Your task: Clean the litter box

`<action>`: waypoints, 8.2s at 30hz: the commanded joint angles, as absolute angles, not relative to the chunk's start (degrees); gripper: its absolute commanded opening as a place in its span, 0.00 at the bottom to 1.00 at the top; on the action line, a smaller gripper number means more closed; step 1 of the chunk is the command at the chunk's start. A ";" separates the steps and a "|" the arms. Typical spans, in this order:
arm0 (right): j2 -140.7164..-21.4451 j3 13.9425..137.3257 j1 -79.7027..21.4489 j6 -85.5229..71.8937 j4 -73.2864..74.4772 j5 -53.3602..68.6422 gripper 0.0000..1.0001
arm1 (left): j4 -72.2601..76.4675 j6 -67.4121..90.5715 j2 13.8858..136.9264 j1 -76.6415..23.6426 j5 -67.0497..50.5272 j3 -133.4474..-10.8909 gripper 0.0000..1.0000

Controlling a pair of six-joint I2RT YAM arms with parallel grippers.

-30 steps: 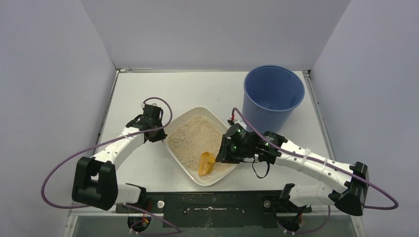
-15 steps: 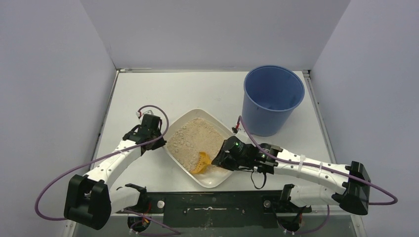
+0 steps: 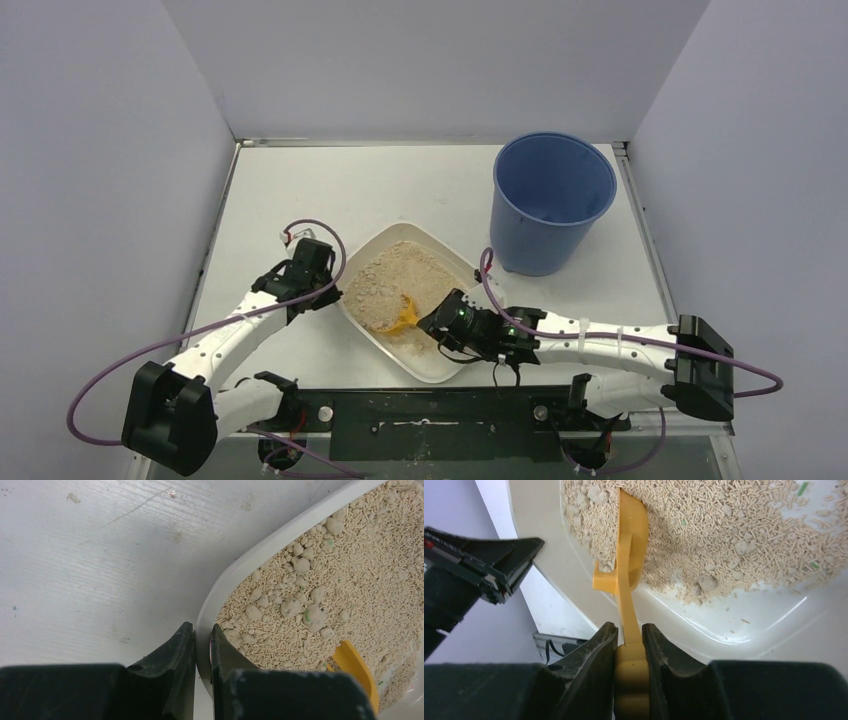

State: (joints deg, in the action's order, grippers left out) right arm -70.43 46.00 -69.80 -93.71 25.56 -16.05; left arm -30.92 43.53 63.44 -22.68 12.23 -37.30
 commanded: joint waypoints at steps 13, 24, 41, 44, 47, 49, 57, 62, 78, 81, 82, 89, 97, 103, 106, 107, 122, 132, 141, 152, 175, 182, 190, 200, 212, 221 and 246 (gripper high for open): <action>-78.49 34.53 -69.17 -96.13 8.20 -28.33 0.00 | -33.59 41.66 61.09 -29.17 6.77 -39.09 0.00; -84.04 22.72 -66.83 -89.29 -23.24 -25.40 0.00 | -34.43 39.90 60.86 -29.66 5.68 -40.25 0.00; -89.71 9.23 -65.14 -76.45 -67.28 -25.90 0.00 | -35.64 39.39 61.97 -28.74 10.15 -41.71 0.00; -90.91 7.39 -64.92 -76.29 -72.25 -25.76 0.00 | -35.31 39.24 62.51 -27.09 10.37 -41.71 0.00; -92.01 5.59 -64.55 -76.29 -77.01 -25.43 0.00 | -34.94 38.67 62.82 -25.15 9.93 -41.78 0.00; -92.66 4.68 -64.30 -75.90 -80.16 -24.87 0.00 | -34.73 38.17 62.98 -24.01 9.76 -41.85 0.00; -93.65 3.39 -63.18 -74.53 -86.69 -21.39 0.00 | -34.69 36.52 64.28 -21.81 10.15 -43.35 0.00; -92.59 2.50 -62.43 -74.67 -88.54 -19.88 0.00 | -34.39 35.07 65.39 -20.59 10.81 -44.06 0.00; -79.01 0.52 -60.76 -73.49 -83.72 -18.11 0.00 | -33.50 28.86 69.82 -15.70 12.95 -47.54 0.00; -76.04 0.35 -60.38 -73.39 -82.74 -18.03 0.00 | -33.38 27.38 70.18 -14.50 13.38 -48.52 0.00; -75.08 -0.68 -60.19 -73.39 -82.71 -17.90 0.00 | -33.47 26.80 70.43 -14.04 13.44 -49.16 0.00; -68.68 -1.49 -59.42 -73.54 -80.25 -15.65 0.00 | -32.61 26.57 71.90 -12.76 14.60 -49.99 0.06; -60.48 -3.54 -57.84 -77.47 -77.40 -13.71 0.00 | -31.12 27.78 73.08 -12.76 14.15 -51.38 0.32; -51.18 -1.51 -57.67 -76.31 -64.39 -13.55 0.00 | -33.34 28.32 71.70 -12.75 12.79 -52.97 0.49; -50.41 -0.20 -57.53 -74.36 -62.52 -9.94 0.00 | -35.11 28.40 69.87 -12.76 11.99 -54.72 0.55; -50.44 0.96 -57.30 -74.02 -62.52 -8.79 0.00 | -35.74 28.47 69.31 -12.80 11.73 -55.30 0.57; -55.73 0.96 -52.84 -80.26 -71.00 -2.86 0.00 | -43.34 27.71 64.61 -12.75 4.89 -62.06 0.68; -53.78 -0.44 -52.22 -82.91 -67.84 -5.10 0.00 | -45.42 26.88 62.95 -12.82 2.64 -64.18 0.70; -52.98 4.58 -52.37 -81.17 -64.90 0.81 0.00 | -46.18 26.57 62.63 -12.83 1.29 -65.89 0.70; -51.98 2.84 -50.71 -85.94 -65.27 -3.43 0.00 | -46.56 26.12 62.30 -12.77 0.63 -66.05 0.71; -47.22 9.13 -49.89 -82.34 -49.33 4.49 0.00 | -47.42 24.51 62.91 -12.75 0.99 -66.64 0.72; -46.17 8.02 -48.16 -83.66 -51.54 2.44 0.00 | -47.17 24.96 62.21 -12.81 0.36 -65.39 0.72; -43.59 9.60 -48.12 -82.98 -51.65 0.18 0.00 | -46.84 24.79 61.89 -12.77 0.35 -64.93 0.72; -31.83 24.38 -47.81 -71.49 -26.08 -11.85 0.00 | -46.13 24.35 62.18 -12.77 0.20 -64.78 0.72; -25.29 36.73 -47.86 -59.14 -12.80 -28.14 0.00 | -45.09 24.27 62.52 -12.80 0.00 -64.25 0.72; -23.46 45.10 -47.85 -46.73 -0.39 -37.87 0.00 | -44.94 24.15 62.15 -12.80 0.00 -63.66 0.73; -37.40 61.12 -47.90 10.79 21.10 -45.14 0.00 | -45.58 24.61 60.93 -12.92 -4.45 -59.42 0.73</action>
